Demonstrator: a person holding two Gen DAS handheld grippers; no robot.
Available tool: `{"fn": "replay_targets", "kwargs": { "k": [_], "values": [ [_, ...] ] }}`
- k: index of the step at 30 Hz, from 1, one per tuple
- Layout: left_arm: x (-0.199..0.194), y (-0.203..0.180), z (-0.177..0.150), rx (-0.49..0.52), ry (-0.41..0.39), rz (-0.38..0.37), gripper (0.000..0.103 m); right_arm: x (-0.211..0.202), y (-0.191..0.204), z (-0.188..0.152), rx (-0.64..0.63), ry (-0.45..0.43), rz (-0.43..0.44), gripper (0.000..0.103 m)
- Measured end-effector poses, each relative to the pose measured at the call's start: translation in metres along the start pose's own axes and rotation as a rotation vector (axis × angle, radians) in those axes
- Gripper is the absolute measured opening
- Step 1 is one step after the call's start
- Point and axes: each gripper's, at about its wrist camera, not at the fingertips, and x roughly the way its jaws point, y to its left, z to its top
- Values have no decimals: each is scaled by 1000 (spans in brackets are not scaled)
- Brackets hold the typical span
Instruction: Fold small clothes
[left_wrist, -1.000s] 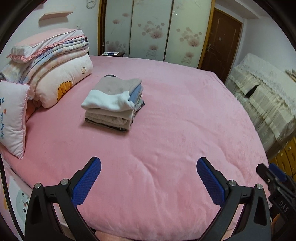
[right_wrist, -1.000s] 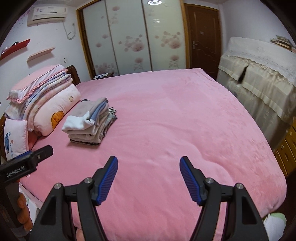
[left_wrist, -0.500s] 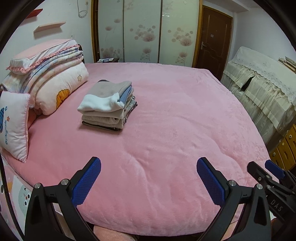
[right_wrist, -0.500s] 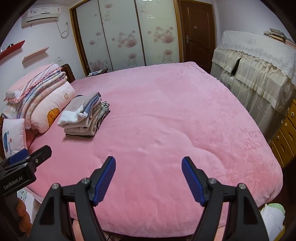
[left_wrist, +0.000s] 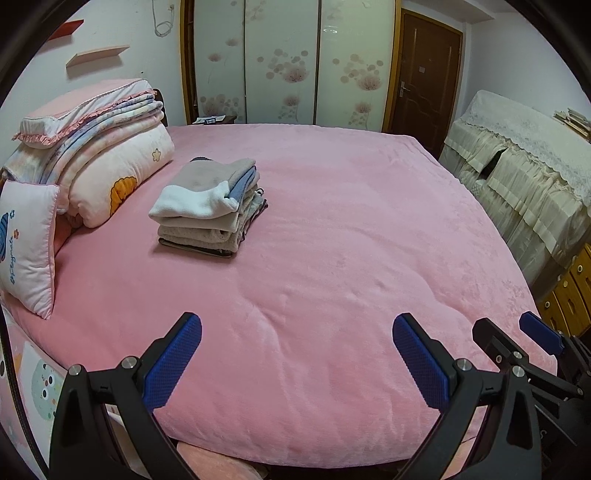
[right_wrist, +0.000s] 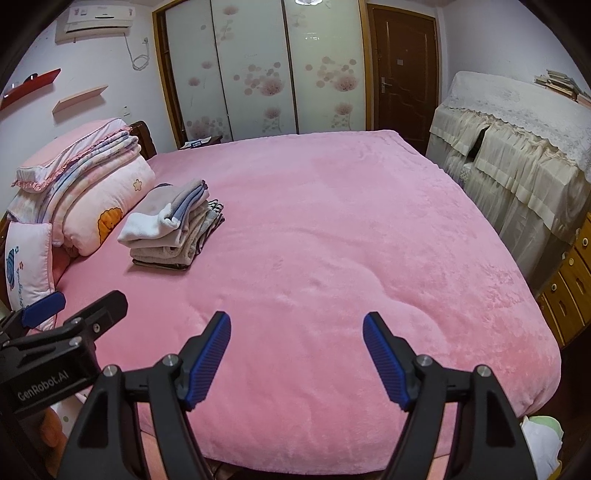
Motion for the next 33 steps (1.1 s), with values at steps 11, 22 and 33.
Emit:
{"fn": "replay_targets", "kwargs": {
  "k": [11,22,33],
  "values": [
    [-5,-8,-18,14,1,39,103,-9,-3,-3,1,-23,-5,75],
    [-10,-5,-22,6,1,34,103,-18,-7,-9,-7,-39,4,75],
    [-12,-6,-25,7,2,39,103,-19,-5,-11,-14,-38,0,75]
  ]
}}
